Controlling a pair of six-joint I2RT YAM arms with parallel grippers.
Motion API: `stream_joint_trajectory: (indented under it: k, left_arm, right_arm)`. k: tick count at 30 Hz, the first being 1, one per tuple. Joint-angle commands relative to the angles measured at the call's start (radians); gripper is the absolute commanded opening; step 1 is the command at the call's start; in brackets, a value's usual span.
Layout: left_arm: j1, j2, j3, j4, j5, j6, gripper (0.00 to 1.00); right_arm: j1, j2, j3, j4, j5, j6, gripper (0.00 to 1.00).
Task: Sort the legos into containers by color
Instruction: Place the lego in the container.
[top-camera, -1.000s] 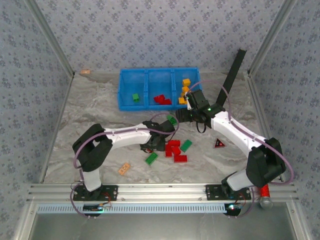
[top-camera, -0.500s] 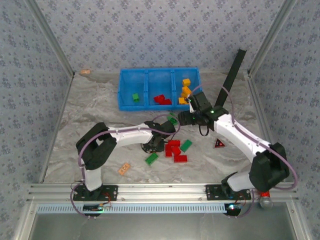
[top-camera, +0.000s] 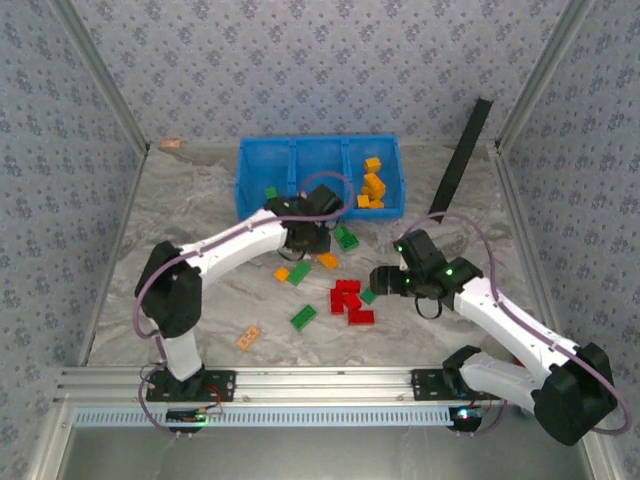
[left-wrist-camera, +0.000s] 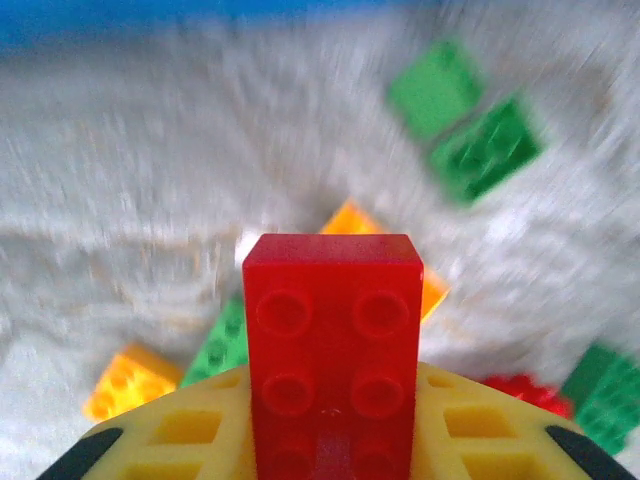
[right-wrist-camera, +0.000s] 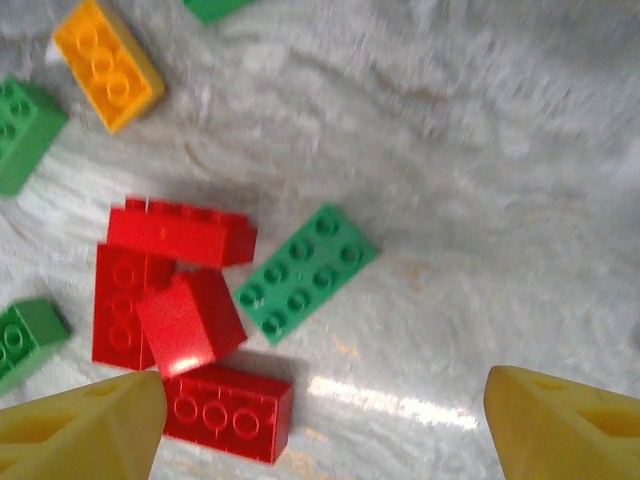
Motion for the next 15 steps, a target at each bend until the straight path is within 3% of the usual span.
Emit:
stream_joint_trajectory:
  k: [1, 10, 15]
  left_arm:
    - [0.051, 0.036, 0.120, -0.016, -0.022, 0.113, 0.24]
    - [0.175, 0.315, 0.460, 0.007, 0.018, 0.206, 0.23]
    - [0.207, 0.519, 0.714, -0.064, 0.029, 0.236, 0.24]
  right_arm:
    - [0.060, -0.030, -0.045, 0.001, -0.015, 0.102, 0.87]
    - [0.216, 0.012, -0.091, 0.075, 0.034, 0.230, 0.89]
    - [0.267, 0.076, -0.075, 0.085, 0.060, 0.248, 0.92]
